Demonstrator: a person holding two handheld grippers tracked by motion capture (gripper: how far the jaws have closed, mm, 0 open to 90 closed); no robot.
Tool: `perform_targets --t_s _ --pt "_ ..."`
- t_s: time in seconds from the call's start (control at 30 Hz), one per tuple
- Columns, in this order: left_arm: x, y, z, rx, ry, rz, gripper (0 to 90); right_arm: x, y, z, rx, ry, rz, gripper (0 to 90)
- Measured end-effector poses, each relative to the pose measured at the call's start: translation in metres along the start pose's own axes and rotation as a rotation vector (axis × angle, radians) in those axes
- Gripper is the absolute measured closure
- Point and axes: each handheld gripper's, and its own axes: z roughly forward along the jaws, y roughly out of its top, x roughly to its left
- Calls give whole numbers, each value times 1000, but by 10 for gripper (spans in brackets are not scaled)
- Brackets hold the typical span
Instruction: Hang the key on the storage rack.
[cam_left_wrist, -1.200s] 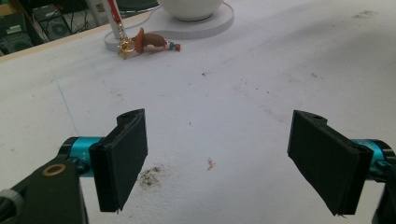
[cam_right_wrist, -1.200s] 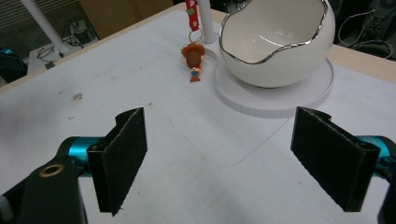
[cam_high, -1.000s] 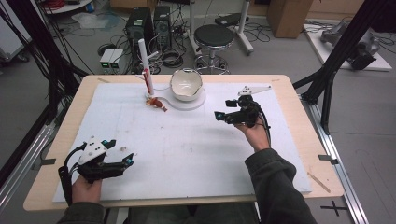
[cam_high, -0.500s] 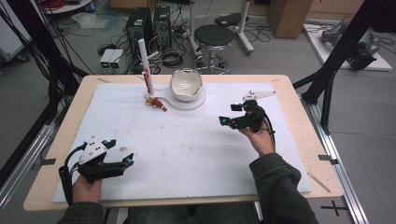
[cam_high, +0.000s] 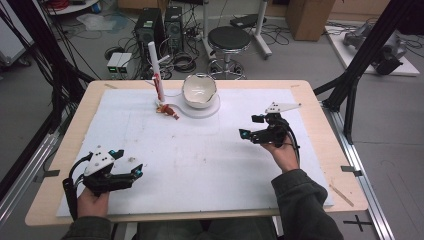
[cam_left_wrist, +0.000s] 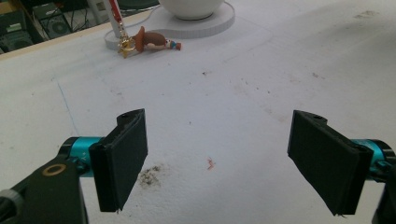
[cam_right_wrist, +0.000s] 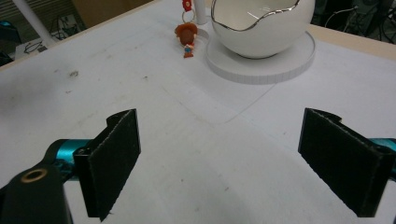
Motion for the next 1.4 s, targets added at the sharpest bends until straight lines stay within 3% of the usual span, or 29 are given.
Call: perform_targets --t_s 0.17,1.4 --pt "0 0 0 1 4 -2 206 -1 -8 -6 -1 -3 19 123" --pt "2 -2 2 19 8 -9 205 3 -58 -64 -28 -92 0 121"
